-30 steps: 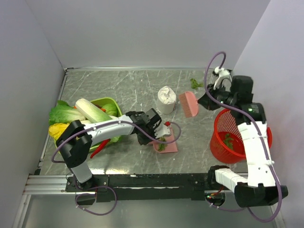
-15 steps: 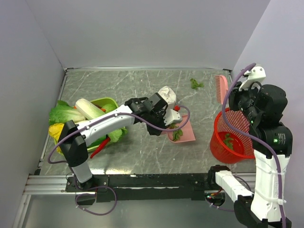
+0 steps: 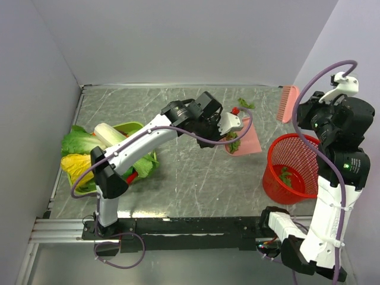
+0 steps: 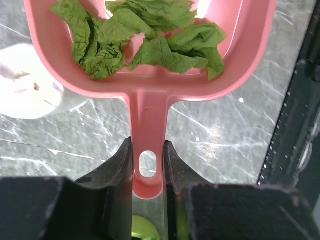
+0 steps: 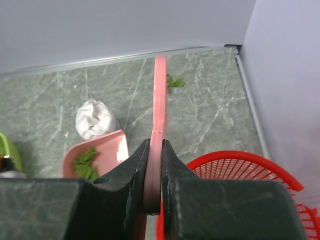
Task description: Sweep away the paper scraps from the table
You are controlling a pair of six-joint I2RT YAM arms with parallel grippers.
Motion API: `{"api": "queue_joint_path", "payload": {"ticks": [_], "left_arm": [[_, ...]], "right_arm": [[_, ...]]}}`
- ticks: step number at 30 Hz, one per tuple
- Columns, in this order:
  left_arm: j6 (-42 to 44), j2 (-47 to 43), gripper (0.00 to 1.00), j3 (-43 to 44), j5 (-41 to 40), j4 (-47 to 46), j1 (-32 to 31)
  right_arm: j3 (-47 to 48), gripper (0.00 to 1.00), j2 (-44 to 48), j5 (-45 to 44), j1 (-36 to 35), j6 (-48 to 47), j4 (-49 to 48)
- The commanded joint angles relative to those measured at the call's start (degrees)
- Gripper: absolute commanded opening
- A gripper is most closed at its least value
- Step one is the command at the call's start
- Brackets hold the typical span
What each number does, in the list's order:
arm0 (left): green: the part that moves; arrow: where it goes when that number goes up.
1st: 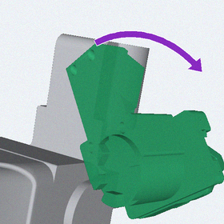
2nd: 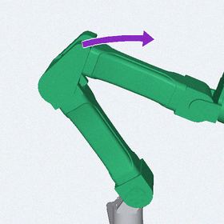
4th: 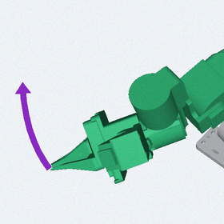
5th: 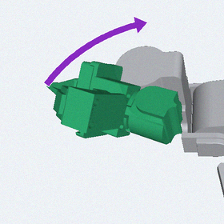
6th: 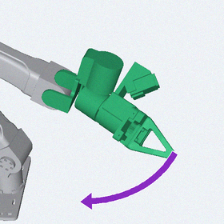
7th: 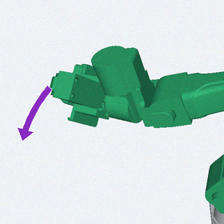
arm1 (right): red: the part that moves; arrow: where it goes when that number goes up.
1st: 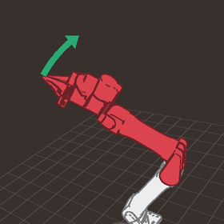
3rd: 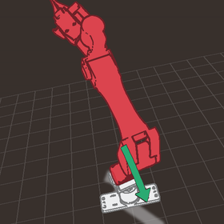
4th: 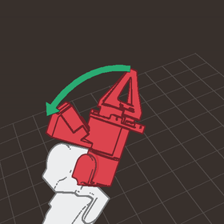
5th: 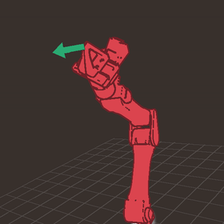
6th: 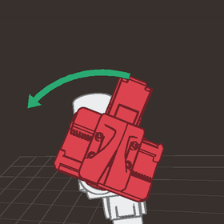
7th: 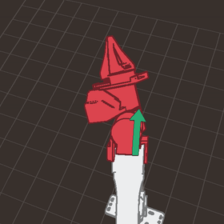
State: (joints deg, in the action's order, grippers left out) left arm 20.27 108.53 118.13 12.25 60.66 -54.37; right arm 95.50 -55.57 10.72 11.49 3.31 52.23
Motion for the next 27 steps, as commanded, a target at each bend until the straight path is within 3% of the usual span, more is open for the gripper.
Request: {"api": "queue_joint_path", "payload": {"ticks": [1, 6, 15, 27], "left_arm": [[0.56, 2.3, 0.01, 7.54, -1.62, 2.0, -0.39], [3.45, 3.61, 0.01, 11.33, -4.69, 0.68, -0.83], [11.54, 5.72, 0.01, 14.33, -12.07, -6.43, -5.3], [18.9, 15.21, 0.01, 24.7, -18.84, -18.64, -10.49]], "right_arm": [[2.14, 0.0, -1.12, 6.67, 4.07, 7.31, -2.13], [5.12, 0.0, -1.56, 10.28, 5.39, 8.12, -2.74], [16.9, 0.0, -5.95, 6.24, 5.48, 8.64, -3.44], [12.87, 0.0, -4.37, 15.11, 8.46, 13.3, -5.03]]}}
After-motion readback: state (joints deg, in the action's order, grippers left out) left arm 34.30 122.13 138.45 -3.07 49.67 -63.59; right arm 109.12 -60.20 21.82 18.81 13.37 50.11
